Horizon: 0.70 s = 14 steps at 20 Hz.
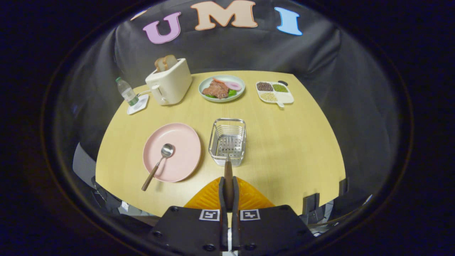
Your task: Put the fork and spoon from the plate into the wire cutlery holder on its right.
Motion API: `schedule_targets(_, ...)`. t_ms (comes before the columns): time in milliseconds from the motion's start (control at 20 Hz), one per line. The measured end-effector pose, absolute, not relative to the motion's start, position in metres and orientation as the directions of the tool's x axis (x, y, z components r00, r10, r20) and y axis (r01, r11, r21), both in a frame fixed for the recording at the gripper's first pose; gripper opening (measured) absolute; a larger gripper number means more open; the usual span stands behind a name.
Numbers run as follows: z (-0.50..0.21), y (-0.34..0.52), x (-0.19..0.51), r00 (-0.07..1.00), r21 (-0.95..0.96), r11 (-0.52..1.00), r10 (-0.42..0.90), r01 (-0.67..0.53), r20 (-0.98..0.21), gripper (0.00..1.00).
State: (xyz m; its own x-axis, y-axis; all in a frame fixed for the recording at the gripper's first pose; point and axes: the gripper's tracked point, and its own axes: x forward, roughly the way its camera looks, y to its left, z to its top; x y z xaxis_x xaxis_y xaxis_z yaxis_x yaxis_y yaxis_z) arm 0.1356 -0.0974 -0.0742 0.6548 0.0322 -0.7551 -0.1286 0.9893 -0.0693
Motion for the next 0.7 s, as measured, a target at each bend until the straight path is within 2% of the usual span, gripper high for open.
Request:
schedule_targets(500, -0.087, -0.087, 0.153, 0.606, -0.072, 0.99, 0.018, -0.125, -0.796, 0.13)
schedule_targets(700, -0.087, -0.078, 0.151, 0.629, 0.025, 0.997, 0.069, -0.079, -0.774, 0.52)
